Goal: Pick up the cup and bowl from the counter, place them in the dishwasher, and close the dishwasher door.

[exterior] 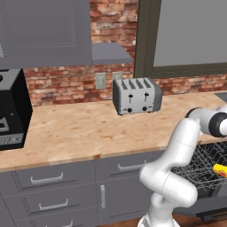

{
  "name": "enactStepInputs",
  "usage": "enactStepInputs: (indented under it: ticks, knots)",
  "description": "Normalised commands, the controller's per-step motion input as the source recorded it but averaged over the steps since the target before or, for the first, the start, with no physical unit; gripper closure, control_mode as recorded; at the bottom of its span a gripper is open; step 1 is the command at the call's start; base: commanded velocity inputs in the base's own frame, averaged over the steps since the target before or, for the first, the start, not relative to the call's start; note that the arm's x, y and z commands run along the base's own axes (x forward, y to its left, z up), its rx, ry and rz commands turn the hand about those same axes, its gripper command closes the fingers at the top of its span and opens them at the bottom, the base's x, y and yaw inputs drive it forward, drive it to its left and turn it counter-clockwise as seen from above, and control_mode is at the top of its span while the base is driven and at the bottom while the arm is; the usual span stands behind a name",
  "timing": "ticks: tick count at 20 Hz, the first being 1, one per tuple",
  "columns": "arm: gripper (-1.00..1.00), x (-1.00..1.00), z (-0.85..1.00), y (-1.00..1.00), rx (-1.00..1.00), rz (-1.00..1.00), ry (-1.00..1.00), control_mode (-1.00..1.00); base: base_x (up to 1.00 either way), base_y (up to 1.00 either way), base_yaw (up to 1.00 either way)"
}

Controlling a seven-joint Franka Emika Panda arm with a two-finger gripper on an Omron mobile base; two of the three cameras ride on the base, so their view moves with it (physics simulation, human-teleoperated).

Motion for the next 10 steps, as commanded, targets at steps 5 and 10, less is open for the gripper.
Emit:
enactStepInputs:
  ticks: [5, 10]
  knots:
    - [-1.0, -0.51, 0.42, 0.0, 0.0, 0.15, 0.0, -1.0, 0.0, 0.0, 0.0]
    - [-1.0, -0.07, 0.19, 0.0, -0.04, 0.11, 0.02, -1.0, 0.0, 0.0, 0.0]
